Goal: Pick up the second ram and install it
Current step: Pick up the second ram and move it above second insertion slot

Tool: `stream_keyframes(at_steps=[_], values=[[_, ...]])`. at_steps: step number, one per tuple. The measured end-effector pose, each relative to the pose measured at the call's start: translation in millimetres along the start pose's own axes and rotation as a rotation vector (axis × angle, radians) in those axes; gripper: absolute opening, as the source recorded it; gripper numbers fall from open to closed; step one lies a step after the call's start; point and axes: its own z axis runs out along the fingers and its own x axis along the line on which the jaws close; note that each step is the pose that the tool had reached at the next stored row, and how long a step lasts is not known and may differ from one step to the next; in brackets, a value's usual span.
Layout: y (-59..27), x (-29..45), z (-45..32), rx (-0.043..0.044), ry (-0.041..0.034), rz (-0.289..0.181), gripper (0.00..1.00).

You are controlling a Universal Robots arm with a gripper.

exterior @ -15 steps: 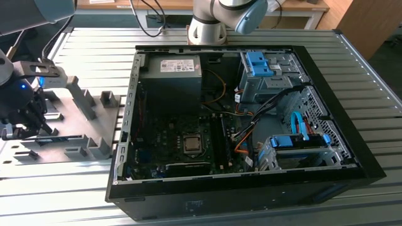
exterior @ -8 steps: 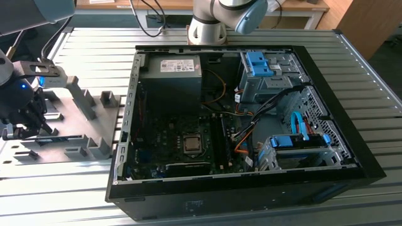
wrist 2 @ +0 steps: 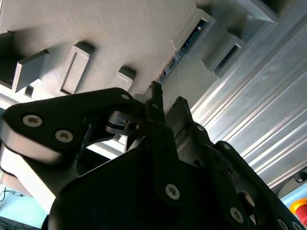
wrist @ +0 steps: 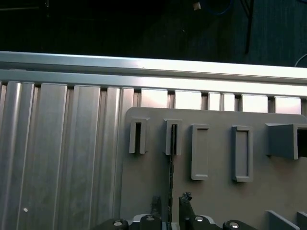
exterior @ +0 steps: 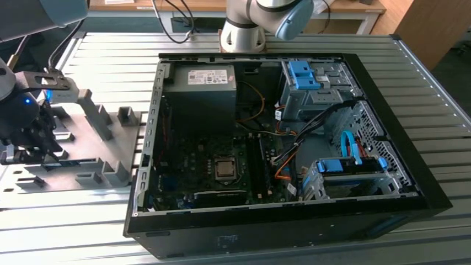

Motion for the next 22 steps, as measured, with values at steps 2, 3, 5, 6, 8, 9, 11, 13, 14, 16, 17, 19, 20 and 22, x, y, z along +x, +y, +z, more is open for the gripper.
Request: stream_keyframes(at_steps=[2, 3, 5, 6, 8, 9, 11, 13, 14, 16, 17, 19, 20, 22], values=[[0.0, 0.0, 0.0, 0.0000, -0.0005, 0.000, 0.35], [0.0, 0.0, 0.0, 0.0000, -0.0008, 0.000, 0.35], [0.0, 0.0, 0.0, 0.0000, -0.0012, 0.000, 0.41], [0.0, 0.0, 0.0, 0.0000, -0.0014, 0.000, 0.41], [0.0, 0.0, 0.0, 0.0000, -0.0019, 0.000, 0.41], [0.0, 0.0, 0.1, 0.0001, -0.0019, 0.000, 0.41], [0.0, 0.1, 0.9, 0.0003, -0.0020, 0.000, 0.41], [-0.1, 0.1, 2.1, 0.0001, -0.0019, 0.000, 0.41], [-0.1, 0.1, 2.9, 0.0001, -0.0019, 0.000, 0.41], [-0.2, 0.2, 4.5, 0.0001, -0.0019, 0.000, 0.41], [-0.3, 0.2, 5.3, 0.0001, -0.0019, 0.000, 0.41], [-0.3, 0.3, 6.9, 0.0001, -0.0019, 0.000, 0.41], [-0.4, 0.3, 7.9, 0.0000, -0.0019, 0.000, 0.41], [-0.5, 0.4, 10.0, 0.0002, -0.0019, 0.000, 0.41]])
